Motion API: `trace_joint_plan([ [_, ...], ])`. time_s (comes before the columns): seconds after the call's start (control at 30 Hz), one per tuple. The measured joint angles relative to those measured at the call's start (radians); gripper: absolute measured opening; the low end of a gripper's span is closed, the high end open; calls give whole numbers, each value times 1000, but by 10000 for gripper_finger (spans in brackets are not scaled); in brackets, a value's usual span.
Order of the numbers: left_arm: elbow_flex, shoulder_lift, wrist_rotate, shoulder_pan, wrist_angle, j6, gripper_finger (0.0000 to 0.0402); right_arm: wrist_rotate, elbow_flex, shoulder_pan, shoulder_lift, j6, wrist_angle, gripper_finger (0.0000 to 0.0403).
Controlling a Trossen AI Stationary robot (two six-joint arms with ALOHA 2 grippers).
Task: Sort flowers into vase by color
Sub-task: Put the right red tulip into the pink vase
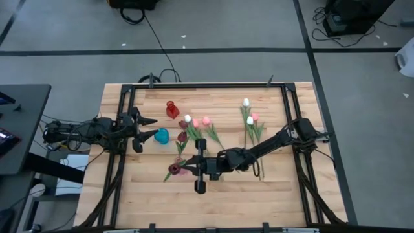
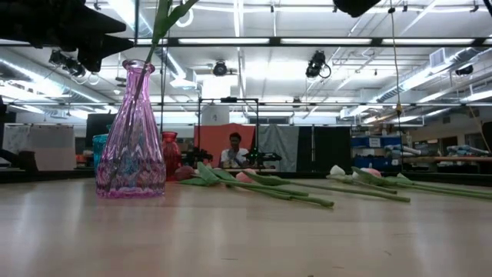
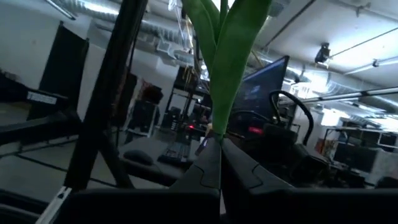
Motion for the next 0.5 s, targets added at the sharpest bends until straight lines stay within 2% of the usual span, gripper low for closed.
trace_joint_plan([
  [0.2,0,0,0,0,0,1,227,6,2,-28,1,6,-68,7],
  [0.5,0,0,0,0,0,1,227,-21,2,-56,1,108,-163,9],
])
